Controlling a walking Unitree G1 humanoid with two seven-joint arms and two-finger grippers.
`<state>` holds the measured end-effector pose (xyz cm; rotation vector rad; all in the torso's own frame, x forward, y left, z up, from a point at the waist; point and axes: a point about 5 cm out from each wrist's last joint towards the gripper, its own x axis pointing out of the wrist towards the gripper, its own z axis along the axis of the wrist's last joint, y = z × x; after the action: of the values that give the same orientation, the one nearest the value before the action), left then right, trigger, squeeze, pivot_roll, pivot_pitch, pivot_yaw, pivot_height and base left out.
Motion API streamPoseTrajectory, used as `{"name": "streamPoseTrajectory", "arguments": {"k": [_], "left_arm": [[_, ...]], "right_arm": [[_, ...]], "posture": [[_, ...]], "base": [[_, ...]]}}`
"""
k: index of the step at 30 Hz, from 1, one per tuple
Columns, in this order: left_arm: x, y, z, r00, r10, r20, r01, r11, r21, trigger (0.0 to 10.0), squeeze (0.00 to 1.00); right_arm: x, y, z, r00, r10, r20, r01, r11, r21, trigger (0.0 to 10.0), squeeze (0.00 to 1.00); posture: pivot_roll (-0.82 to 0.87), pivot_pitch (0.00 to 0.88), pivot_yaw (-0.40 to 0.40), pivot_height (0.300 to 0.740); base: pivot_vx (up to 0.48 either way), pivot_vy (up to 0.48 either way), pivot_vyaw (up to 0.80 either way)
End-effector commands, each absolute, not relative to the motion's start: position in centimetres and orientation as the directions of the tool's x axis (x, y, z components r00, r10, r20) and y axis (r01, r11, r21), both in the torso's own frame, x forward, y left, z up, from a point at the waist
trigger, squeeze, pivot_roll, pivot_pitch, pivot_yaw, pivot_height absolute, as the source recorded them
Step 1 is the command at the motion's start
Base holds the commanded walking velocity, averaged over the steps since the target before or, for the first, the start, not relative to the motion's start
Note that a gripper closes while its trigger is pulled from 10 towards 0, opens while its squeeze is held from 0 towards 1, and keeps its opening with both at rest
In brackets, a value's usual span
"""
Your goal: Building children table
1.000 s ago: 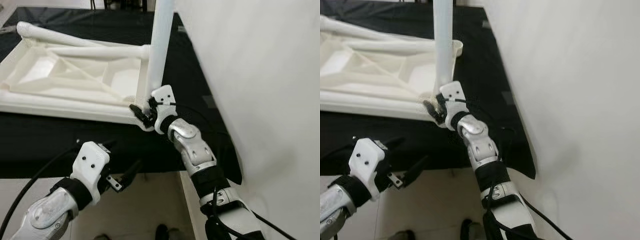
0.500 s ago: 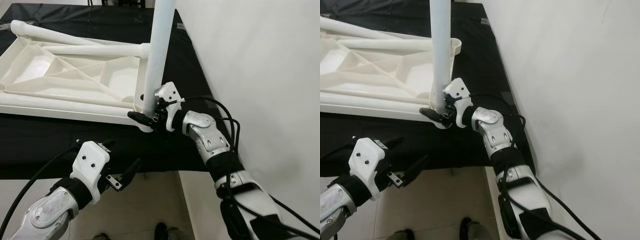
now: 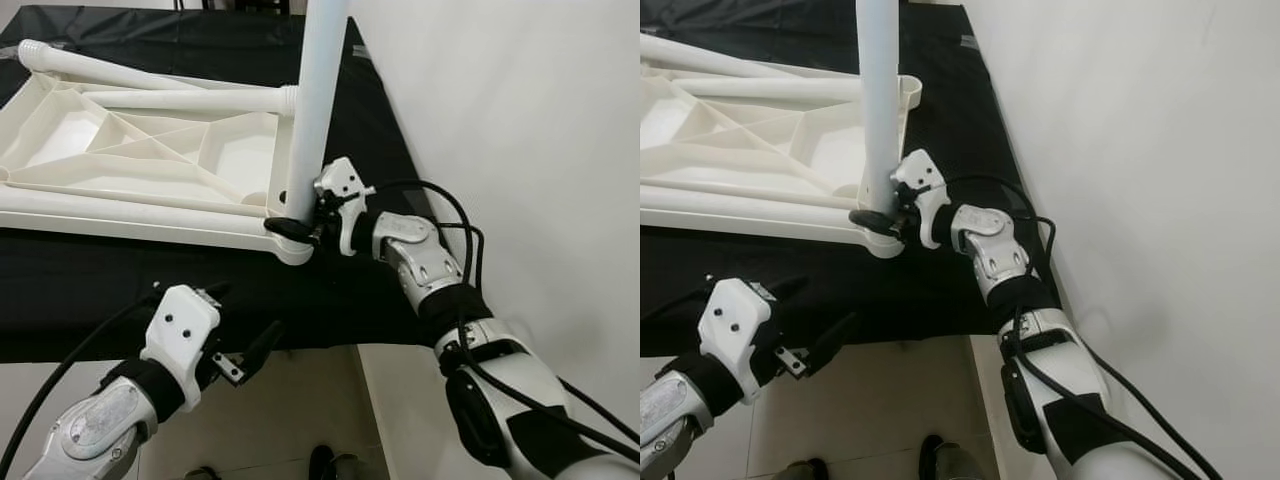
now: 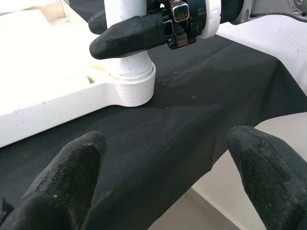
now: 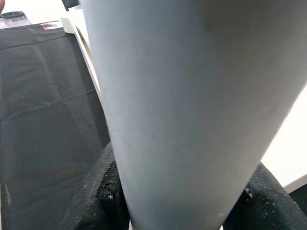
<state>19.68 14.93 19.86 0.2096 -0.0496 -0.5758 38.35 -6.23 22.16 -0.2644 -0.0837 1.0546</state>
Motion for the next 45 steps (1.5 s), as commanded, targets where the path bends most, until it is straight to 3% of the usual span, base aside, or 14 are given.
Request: {"name": "streamPoseTrajectory", "arguments": {"k": [1,2,11,13,14,16,17,19,24,25,36,37,38,45], "left_arm": [[19.2,14.5,19.8,0.828,-0.561,-0.011,0.551,0.810,0.199,10.0,0.00],[19.1,14.6,19.8,0.828,-0.561,-0.015,0.552,0.810,0.198,10.0,0.00],[19.3,14.3,19.5,0.813,-0.581,-0.026,0.576,0.797,0.182,10.0,0.00],[19.4,14.2,19.5,0.811,-0.584,-0.023,0.578,0.795,0.184,10.0,0.00],[19.5,14.2,19.7,0.813,-0.583,-0.016,0.575,0.796,0.190,10.0,0.00],[19.5,14.2,19.7,0.814,-0.580,-0.014,0.572,0.798,0.192,10.0,0.00],[19.6,14.4,19.8,0.819,-0.573,-0.012,0.564,0.802,0.198,10.0,0.00],[19.6,14.6,19.8,0.823,-0.568,-0.012,0.558,0.805,0.203,10.0,0.00],[19.8,14.7,19.9,0.824,-0.566,-0.008,0.555,0.806,0.206,10.0,0.00],[19.8,14.5,19.9,0.822,-0.570,-0.006,0.559,0.803,0.206,10.0,0.00],[19.7,14.5,20.0,0.825,-0.564,0.000,0.552,0.808,0.207,10.0,0.00],[19.7,14.4,20.0,0.826,-0.564,0.001,0.551,0.808,0.206,10.0,0.00],[19.7,14.4,20.0,0.827,-0.563,0.001,0.551,0.809,0.205,10.0,0.00],[19.6,14.4,19.9,0.827,-0.563,-0.001,0.551,0.809,0.203,10.0,0.00]], "right_arm": [[38.2,-6.4,20.4,0.527,0.842,-0.117,-0.837,0.491,-0.239,0.0,0.00],[38.8,-7.6,19.2,0.809,0.585,-0.061,-0.583,0.783,-0.219,0.0,0.00],[33.5,-5.8,14.7,0.860,0.489,-0.146,-0.507,0.849,-0.146,0.0,0.00],[34.0,-5.6,14.8,0.850,0.505,-0.148,-0.524,0.839,-0.144,2.6,0.00],[34.6,-4.8,15.2,0.812,0.566,-0.146,-0.583,0.799,-0.144,10.0,0.00],[34.7,-4.4,15.4,0.791,0.596,-0.137,-0.611,0.779,-0.142,10.0,0.00],[35.0,-3.9,16.3,0.743,0.663,-0.093,-0.670,0.733,-0.121,10.0,0.85],[35.0,-3.6,17.1,0.718,0.694,-0.062,-0.696,0.710,-0.109,10.0,1.00],[35.1,-3.1,19.2,0.602,0.798,0.003,-0.794,0.599,-0.102,10.0,1.00],[35.1,-3.5,21.2,0.497,0.868,0.025,-0.853,0.493,-0.172,10.0,0.00],[36.1,-3.9,23.4,0.257,0.965,-0.042,-0.930,0.235,-0.282,10.0,0.00],[36.3,-3.8,23.7,0.228,0.973,-0.047,-0.938,0.207,-0.280,8.2,0.00],[36.4,-3.6,24.2,0.188,0.981,-0.042,-0.948,0.170,-0.269,0.0,0.00],[36.4,-3.4,24.6,0.127,0.991,-0.043,-0.960,0.112,-0.256,0.0,0.00]], "posture": [[0.17,0.244,-0.162,0.740],[0.16,0.248,-0.163,0.740],[0.15,0.246,-0.144,0.740],[0.15,0.241,-0.147,0.740],[0.16,0.236,-0.150,0.740],[0.16,0.236,-0.150,0.740],[0.16,0.231,-0.147,0.740],[0.16,0.231,-0.147,0.740],[0.17,0.225,-0.146,0.740],[0.17,0.225,-0.150,0.740],[0.17,0.226,-0.164,0.740],[0.17,0.226,-0.165,0.740],[0.17,0.228,-0.164,0.740],[0.17,0.230,-0.165,0.740]], "base": [[0.000,0.000,0.00],[0.000,0.000,0.00],[0.000,0.000,0.00],[0.000,0.000,0.00],[0.000,0.000,0.00],[0.000,0.000,0.00],[0.000,0.000,0.00],[0.000,0.000,0.00],[0.000,0.000,0.00],[0.000,0.000,0.00],[0.000,0.000,0.00],[0.000,0.000,0.00],[0.000,0.000,0.00],[0.000,0.000,0.00]]}}
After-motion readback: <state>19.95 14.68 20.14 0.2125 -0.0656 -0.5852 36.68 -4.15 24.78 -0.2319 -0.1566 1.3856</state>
